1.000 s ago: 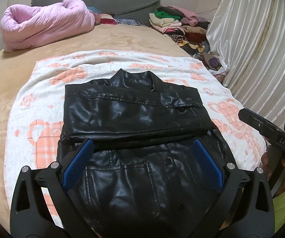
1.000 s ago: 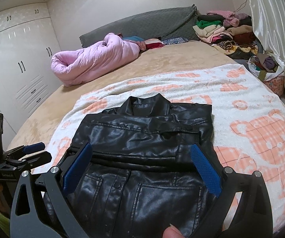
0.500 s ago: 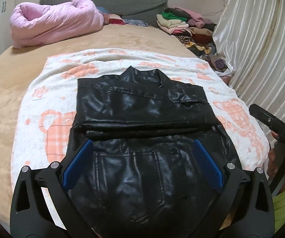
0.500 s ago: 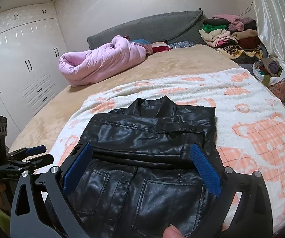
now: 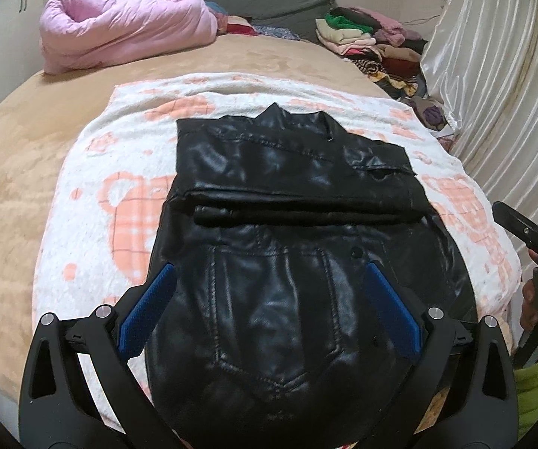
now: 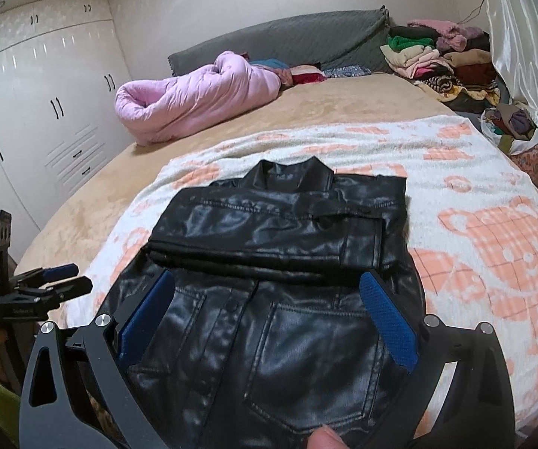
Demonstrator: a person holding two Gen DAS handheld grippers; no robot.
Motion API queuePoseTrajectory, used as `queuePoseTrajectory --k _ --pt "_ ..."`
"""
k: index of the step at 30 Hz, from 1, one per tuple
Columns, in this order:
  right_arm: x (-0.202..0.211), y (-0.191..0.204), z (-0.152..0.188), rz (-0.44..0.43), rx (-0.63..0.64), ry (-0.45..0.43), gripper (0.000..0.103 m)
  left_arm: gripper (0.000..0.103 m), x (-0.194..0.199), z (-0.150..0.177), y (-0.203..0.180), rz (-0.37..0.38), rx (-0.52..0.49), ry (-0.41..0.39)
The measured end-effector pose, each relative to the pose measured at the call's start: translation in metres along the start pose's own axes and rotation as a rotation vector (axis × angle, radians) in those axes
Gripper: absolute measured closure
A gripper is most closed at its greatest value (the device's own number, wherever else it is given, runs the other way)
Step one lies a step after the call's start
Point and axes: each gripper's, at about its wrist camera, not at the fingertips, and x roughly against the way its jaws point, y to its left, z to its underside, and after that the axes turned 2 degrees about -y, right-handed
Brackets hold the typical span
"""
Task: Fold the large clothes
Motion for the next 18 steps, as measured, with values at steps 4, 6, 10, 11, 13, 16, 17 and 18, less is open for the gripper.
queuePoseTrajectory --k 4,6,10,11,13,16,17,18 --pt "0.002 -0.001 0.008 0.004 0.01 0.012 0.004 0.009 -0.001 0.012 0.005 -0.018 0.005 0.019" --pt "0.003 -0.001 0.012 0.001 0.008 0.018 0.004 0.009 -0.003 0.017 0.007 -0.025 0.013 0.029" --pt "-0.001 -0.002 0.02 -0.006 0.002 0.039 0.004 0.009 -0.006 0.027 0.008 -0.035 0.018 0.052" --pt "-0.002 -0.002 0.022 -0.007 0.006 0.045 0.004 0.009 -0.007 0.029 0.009 -0.035 0.017 0.058" --pt "-0.002 0.0 0.026 -0.005 0.017 0.054 0.004 0.009 -0.007 0.033 0.009 -0.045 0.013 0.062" --pt "-0.002 0.001 0.034 0.001 0.032 0.07 0.004 0.009 -0.007 0.039 0.01 -0.058 0.005 0.07" --pt "-0.002 0.0 0.036 0.003 0.035 0.076 0.004 0.009 -0.008 0.041 0.011 -0.065 0.003 0.075" --pt "-0.002 -0.001 0.039 0.006 0.036 0.082 0.004 0.009 -0.009 0.043 0.012 -0.071 0.002 0.08"
